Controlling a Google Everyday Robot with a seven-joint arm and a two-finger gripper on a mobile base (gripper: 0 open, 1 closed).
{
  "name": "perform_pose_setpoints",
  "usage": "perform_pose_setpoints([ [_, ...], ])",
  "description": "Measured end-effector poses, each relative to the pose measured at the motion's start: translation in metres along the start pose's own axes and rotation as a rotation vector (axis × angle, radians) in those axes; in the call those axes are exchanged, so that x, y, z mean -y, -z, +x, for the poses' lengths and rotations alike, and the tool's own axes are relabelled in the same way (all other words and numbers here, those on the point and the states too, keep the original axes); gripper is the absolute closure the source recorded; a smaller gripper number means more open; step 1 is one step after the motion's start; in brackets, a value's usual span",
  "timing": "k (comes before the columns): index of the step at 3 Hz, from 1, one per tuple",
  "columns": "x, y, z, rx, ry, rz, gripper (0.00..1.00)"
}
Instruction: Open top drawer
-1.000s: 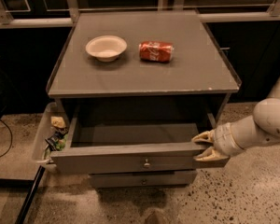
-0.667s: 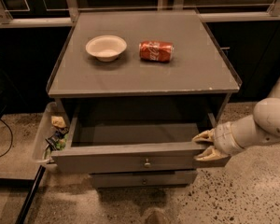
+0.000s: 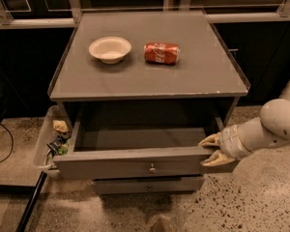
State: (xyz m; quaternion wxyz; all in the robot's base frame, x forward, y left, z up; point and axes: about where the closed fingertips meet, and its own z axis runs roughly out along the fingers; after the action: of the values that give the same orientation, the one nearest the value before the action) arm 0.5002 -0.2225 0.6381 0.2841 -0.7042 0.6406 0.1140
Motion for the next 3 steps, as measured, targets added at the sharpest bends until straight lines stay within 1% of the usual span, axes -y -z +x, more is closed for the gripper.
perform_pose_setpoints([
  [1,-0.015,0.007,0.002,0.010,0.009,-0.011,0.85],
  [2,-0.028,0.012,0.003,0.016,0.013,-0.012,1.00],
  [3,-0.042,0.016,-0.002,0.029,0.024,-0.018,1.00],
])
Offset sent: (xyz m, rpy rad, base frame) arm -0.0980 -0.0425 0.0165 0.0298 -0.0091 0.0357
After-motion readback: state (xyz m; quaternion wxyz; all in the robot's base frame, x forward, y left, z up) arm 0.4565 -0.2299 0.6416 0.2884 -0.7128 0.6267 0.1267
